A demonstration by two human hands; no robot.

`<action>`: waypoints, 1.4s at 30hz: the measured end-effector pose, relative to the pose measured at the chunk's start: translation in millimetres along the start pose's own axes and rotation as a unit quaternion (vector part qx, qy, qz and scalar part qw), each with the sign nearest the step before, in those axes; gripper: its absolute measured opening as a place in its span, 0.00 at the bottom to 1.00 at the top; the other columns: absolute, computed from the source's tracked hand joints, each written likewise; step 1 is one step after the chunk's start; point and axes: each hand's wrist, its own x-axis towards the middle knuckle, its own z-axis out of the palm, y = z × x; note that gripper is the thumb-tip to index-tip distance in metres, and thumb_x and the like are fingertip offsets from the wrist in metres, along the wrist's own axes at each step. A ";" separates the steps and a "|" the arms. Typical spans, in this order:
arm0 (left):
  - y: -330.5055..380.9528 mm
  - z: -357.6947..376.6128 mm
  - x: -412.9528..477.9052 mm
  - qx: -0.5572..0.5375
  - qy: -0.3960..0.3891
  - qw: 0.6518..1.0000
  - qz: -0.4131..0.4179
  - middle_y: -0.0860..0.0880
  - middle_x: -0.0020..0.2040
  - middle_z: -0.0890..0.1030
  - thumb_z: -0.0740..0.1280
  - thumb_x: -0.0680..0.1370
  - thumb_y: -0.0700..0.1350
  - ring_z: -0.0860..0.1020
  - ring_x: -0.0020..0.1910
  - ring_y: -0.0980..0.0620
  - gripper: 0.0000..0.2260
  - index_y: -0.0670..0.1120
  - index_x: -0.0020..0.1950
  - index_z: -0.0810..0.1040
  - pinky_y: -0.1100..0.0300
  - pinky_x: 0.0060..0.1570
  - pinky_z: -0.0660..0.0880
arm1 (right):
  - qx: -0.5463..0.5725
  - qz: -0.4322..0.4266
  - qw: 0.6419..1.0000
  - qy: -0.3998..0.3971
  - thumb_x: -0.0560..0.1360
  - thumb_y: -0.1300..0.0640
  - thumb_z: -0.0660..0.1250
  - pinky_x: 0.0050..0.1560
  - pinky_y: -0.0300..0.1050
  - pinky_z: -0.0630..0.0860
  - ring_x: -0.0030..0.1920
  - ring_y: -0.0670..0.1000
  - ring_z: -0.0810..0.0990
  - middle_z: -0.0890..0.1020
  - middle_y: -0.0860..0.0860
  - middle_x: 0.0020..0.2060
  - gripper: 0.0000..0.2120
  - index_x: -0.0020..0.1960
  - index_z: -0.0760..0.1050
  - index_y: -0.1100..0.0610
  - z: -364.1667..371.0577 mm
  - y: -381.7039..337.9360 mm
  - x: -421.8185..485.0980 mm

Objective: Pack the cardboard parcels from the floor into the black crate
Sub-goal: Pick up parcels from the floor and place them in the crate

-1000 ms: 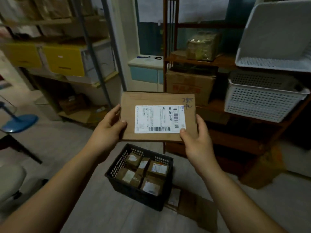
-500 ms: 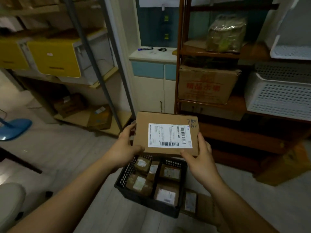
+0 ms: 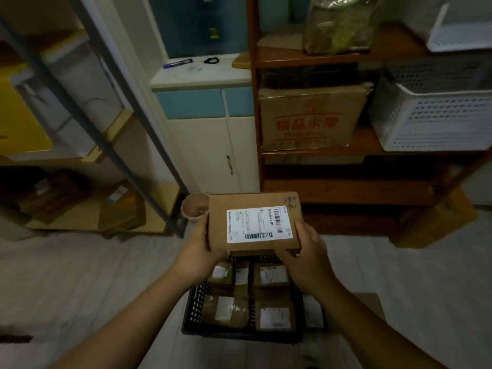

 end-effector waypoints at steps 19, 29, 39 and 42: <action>-366.2 177.3 167.3 0.080 -0.108 0.989 -0.059 0.49 0.65 0.70 0.69 0.74 0.38 0.70 0.60 0.55 0.28 0.45 0.72 0.63 0.73 0.48 0.69 | -0.084 0.090 0.991 -0.053 0.77 0.50 0.64 0.67 0.40 0.65 0.68 0.51 0.67 0.59 0.48 0.71 0.29 0.75 0.57 0.42 262.0 287.6 94.2; -519.1 281.7 243.9 0.201 -0.085 0.976 0.018 0.47 0.69 0.68 0.65 0.77 0.43 0.69 0.64 0.50 0.24 0.47 0.72 0.64 0.59 0.60 0.67 | -0.297 -0.017 0.953 -0.057 0.79 0.46 0.58 0.65 0.50 0.70 0.67 0.60 0.67 0.54 0.58 0.75 0.26 0.75 0.59 0.53 350.5 444.2 155.9; -541.2 316.5 260.5 0.246 -0.157 0.956 -0.004 0.48 0.77 0.55 0.63 0.79 0.45 0.58 0.75 0.48 0.28 0.49 0.76 0.55 0.55 0.71 0.59 | -0.507 0.001 0.850 -0.143 0.78 0.52 0.59 0.69 0.55 0.59 0.70 0.63 0.60 0.54 0.60 0.75 0.32 0.77 0.47 0.53 354.8 472.3 159.7; -544.0 321.3 270.0 0.277 -0.161 0.947 0.010 0.47 0.77 0.53 0.62 0.79 0.48 0.57 0.75 0.47 0.29 0.49 0.77 0.54 0.54 0.71 0.59 | -0.557 -0.012 0.818 -0.141 0.79 0.49 0.57 0.75 0.58 0.43 0.75 0.63 0.51 0.55 0.62 0.75 0.32 0.78 0.47 0.55 355.0 477.0 163.0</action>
